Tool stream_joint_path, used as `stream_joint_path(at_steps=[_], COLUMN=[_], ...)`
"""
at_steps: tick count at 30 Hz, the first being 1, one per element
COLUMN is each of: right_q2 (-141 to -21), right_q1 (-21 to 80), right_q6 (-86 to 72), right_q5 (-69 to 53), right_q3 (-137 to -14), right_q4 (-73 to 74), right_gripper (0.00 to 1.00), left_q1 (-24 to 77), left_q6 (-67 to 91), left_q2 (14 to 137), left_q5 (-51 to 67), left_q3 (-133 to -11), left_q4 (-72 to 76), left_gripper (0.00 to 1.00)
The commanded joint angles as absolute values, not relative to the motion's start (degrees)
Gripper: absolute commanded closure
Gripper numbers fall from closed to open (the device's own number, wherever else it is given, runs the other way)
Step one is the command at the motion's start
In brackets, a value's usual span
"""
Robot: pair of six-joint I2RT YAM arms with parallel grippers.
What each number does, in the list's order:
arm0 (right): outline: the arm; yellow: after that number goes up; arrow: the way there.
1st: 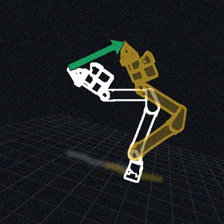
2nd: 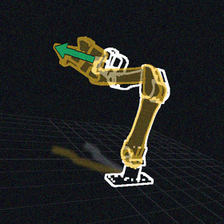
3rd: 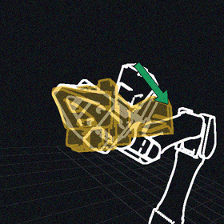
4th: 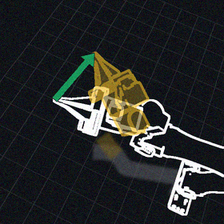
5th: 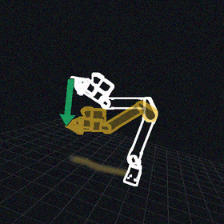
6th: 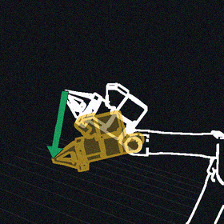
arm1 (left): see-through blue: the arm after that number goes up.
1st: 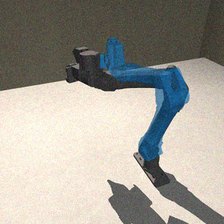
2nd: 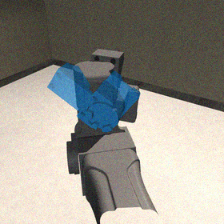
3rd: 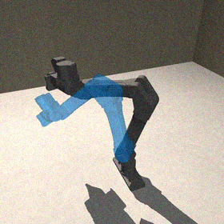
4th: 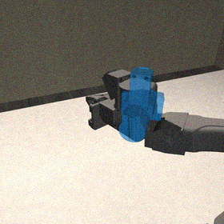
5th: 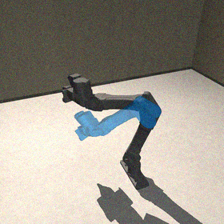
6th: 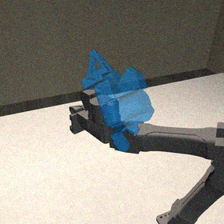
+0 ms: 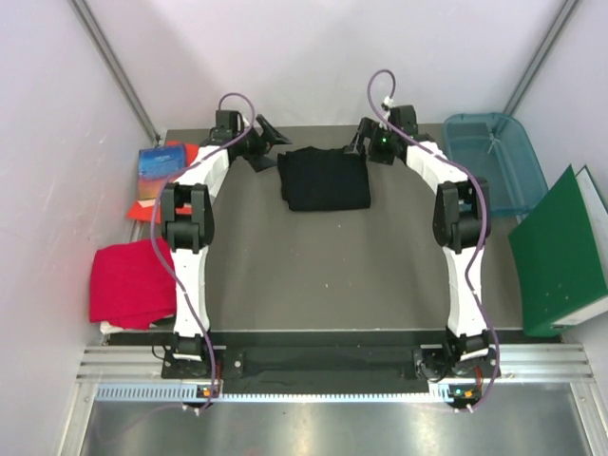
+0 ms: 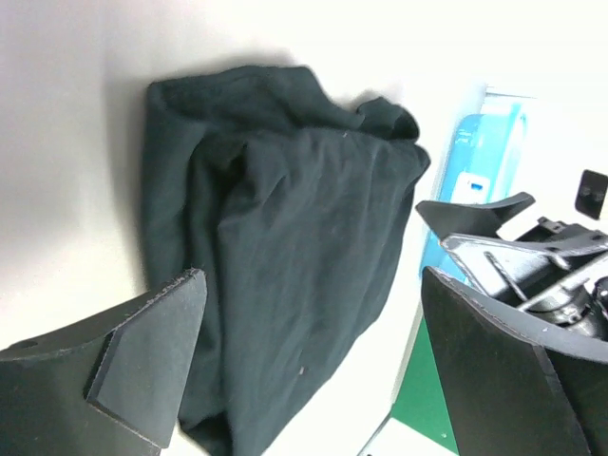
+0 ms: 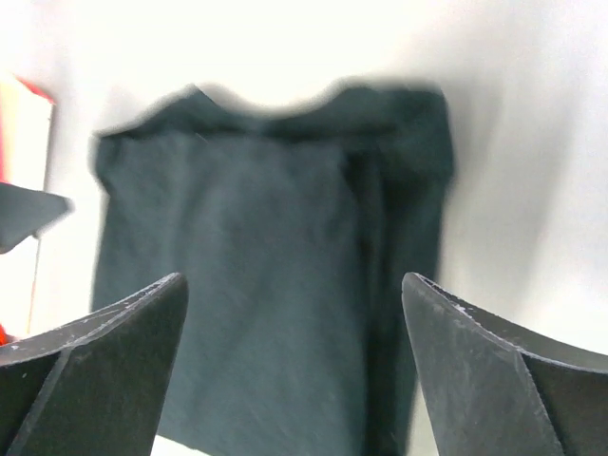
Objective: Fold and stack the t-shirts
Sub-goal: Fold the long partially folded tshirt into a neat square, then put the neatly folded tshirt into the corner of the board with the left arm
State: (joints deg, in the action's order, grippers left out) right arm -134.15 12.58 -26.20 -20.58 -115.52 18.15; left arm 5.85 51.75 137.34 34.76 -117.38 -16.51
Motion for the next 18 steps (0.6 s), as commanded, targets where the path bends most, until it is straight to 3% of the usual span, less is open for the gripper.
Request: stream_joint_path(at_steps=[1,12,18], right_q2=[-122.5,-115.1,-114.6], right_q1=[12.2,14.9,24.7], right_q6=[-26.4,-20.7,-14.6], right_q5=[-18.1,-22.8,-26.6], right_q3=[-111.3,-104.1,-106.2], right_q4=[13.9,26.3,35.9], right_gripper=[0.06,0.06,0.00], left_q1=[5.3,4.7,1.9], left_q6=[46.7,29.6,25.1], left_q2=[125.8,113.5,105.1], left_q5=[35.8,25.3,17.1], left_q3=[-113.7,-108.8,-105.0], left_q4=[-15.4,-37.9,-46.1], left_gripper=[0.01,0.01,0.01])
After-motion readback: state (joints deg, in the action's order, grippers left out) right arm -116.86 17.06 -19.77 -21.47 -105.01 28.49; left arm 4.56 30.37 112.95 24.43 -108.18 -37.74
